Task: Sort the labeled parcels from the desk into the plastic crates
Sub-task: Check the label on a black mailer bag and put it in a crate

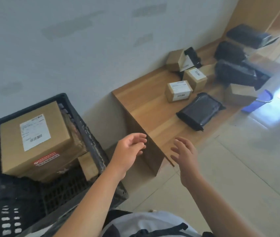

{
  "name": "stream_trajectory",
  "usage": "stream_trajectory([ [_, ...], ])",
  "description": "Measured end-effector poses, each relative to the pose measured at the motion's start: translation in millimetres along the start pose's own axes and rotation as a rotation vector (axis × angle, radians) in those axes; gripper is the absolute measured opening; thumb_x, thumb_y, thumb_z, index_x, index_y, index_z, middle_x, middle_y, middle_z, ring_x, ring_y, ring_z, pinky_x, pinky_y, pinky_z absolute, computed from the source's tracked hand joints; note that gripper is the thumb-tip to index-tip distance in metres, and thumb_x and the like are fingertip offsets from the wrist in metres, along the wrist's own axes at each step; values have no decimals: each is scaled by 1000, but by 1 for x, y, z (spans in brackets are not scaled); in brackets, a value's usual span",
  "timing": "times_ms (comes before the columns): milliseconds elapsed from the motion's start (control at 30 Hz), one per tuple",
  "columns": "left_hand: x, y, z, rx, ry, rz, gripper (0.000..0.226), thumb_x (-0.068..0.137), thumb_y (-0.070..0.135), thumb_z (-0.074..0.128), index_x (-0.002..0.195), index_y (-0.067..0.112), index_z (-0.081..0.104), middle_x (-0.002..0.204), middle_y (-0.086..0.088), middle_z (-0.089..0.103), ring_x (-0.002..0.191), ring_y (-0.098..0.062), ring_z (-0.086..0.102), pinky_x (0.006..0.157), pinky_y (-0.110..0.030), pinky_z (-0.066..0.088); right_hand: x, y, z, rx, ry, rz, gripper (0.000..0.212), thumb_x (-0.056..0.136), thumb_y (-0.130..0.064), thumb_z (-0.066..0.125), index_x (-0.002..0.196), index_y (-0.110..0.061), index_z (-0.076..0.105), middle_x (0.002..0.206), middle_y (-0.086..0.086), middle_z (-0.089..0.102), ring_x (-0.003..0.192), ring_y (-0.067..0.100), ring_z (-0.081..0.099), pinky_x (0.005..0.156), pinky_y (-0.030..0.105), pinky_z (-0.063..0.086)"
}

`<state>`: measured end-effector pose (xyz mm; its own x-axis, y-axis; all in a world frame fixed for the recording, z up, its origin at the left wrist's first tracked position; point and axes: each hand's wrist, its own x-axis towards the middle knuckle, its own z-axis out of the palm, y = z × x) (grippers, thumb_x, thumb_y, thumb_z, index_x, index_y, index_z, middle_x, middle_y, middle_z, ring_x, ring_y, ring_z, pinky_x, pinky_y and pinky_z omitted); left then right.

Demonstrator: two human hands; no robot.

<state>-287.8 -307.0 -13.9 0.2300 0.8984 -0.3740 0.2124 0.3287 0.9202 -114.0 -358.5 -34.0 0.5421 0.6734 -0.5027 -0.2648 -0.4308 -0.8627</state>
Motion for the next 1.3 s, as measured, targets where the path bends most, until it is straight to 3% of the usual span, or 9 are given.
stream_trajectory([
  [267,38,30,98,158,-227,23,24,103,8,58,109,25,73,112,2,73,107,-16,69,95,-33,58,22,-28,-101,126,115,-38,16,105,-24,57,116,-18,67,116,5,67,108,23,66,98,41,56],
  [600,157,51,175,368,-221,17,22,99,19,65,117,31,67,119,6,65,117,-16,61,95,-35,53,87,-50,-170,192,176,-29,16,100,-17,61,106,-14,75,103,9,76,101,26,72,94,44,59],
  [767,218,42,235,693,-250,84,62,93,37,73,148,26,47,150,1,41,128,-17,48,102,-31,43,140,-74,-185,112,189,71,15,100,-16,61,104,-16,76,106,10,75,104,27,71,96,46,58],
  [867,255,36,277,1040,-298,41,102,85,61,71,163,29,15,167,-7,13,152,-28,23,121,-44,30,174,-91,-190,72,195,121,14,99,-15,64,101,-17,77,104,9,76,103,27,71,94,44,58],
  [933,275,29,300,1168,-320,-17,117,81,67,72,164,30,-2,170,-10,-2,157,-33,7,125,-51,18,193,-102,-194,46,199,136,13,99,-16,64,103,-17,76,105,9,75,103,26,71,92,42,58],
  [1033,293,22,321,1247,-308,-46,120,82,63,74,163,30,-9,170,-12,-5,156,-38,4,124,-55,16,213,-117,-207,43,212,147,13,99,-15,63,105,-15,75,106,11,75,102,27,71,90,41,58],
  [1300,304,19,328,1255,-254,-38,117,81,51,79,162,38,-4,168,-11,6,150,-38,20,118,-58,30,251,-127,-246,124,252,182,18,103,-11,57,110,-9,73,108,15,74,103,31,71,84,38,55],
])
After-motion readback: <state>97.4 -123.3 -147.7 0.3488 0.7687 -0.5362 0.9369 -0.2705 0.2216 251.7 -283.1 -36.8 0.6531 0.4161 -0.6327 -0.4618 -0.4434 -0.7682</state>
